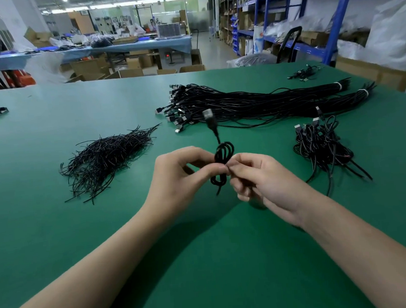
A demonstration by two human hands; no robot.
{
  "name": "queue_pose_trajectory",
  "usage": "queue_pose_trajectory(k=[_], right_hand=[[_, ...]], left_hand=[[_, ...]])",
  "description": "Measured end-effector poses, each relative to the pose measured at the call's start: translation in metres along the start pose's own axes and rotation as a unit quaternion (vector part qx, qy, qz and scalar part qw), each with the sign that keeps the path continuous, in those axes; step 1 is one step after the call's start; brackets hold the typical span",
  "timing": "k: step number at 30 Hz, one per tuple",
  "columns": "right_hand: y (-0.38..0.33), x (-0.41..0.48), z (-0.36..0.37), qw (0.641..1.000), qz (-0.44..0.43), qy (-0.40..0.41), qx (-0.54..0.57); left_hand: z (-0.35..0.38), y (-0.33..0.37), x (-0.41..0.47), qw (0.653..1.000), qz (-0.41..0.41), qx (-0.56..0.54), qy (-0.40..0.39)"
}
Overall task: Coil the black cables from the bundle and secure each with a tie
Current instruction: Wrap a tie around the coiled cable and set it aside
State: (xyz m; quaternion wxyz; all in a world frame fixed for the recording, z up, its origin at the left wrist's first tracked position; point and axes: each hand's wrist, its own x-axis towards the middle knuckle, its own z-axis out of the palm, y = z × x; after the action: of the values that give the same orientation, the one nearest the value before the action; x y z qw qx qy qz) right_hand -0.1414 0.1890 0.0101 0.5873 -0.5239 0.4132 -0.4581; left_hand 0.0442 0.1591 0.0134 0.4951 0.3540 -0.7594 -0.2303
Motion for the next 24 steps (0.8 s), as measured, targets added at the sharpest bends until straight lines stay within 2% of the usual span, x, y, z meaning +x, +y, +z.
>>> queue_pose_trajectory(k=[2, 5, 11, 17, 19, 20, 22, 24], right_hand=[[0.0019, 0.0004, 0.0006, 0.982, -0.073, 0.061, -0.162], [0.0056, 0.0004, 0.0003, 0.919, -0.171, 0.123, -0.334], [0.002, -0.0036, -0.0002, 0.822, -0.262, 0.124, -0.49], [-0.0021, -0.0072, 0.0015, 0.763, -0.284, 0.133, -0.565], [-0.0014, -0.0065, 0.0042, 0.768, -0.282, 0.134, -0.559], [-0.0005, -0.006, 0.0058, 0.787, -0.277, 0.137, -0.534], [0.001, -0.0034, 0.0068, 0.844, -0.247, 0.144, -0.455], [0.0002, 0.0, 0.0068, 0.909, -0.181, 0.126, -0.353]], left_hand=[[0.0028, -0.0015, 0.0007, 0.994, -0.09, -0.063, 0.0], [0.0023, -0.0031, 0.0018, 0.981, -0.153, -0.115, -0.004], [0.0028, -0.0046, 0.001, 0.964, -0.203, -0.169, -0.037], [0.0082, -0.0035, -0.001, 0.959, -0.209, -0.181, -0.06], [0.0099, -0.0046, -0.0016, 0.968, -0.193, -0.151, -0.054], [0.0107, -0.0054, -0.0019, 0.974, -0.181, -0.129, -0.044], [0.0111, -0.0049, -0.0023, 0.986, -0.142, -0.085, -0.019], [0.0092, -0.0028, -0.0028, 0.997, -0.071, -0.027, 0.009]])
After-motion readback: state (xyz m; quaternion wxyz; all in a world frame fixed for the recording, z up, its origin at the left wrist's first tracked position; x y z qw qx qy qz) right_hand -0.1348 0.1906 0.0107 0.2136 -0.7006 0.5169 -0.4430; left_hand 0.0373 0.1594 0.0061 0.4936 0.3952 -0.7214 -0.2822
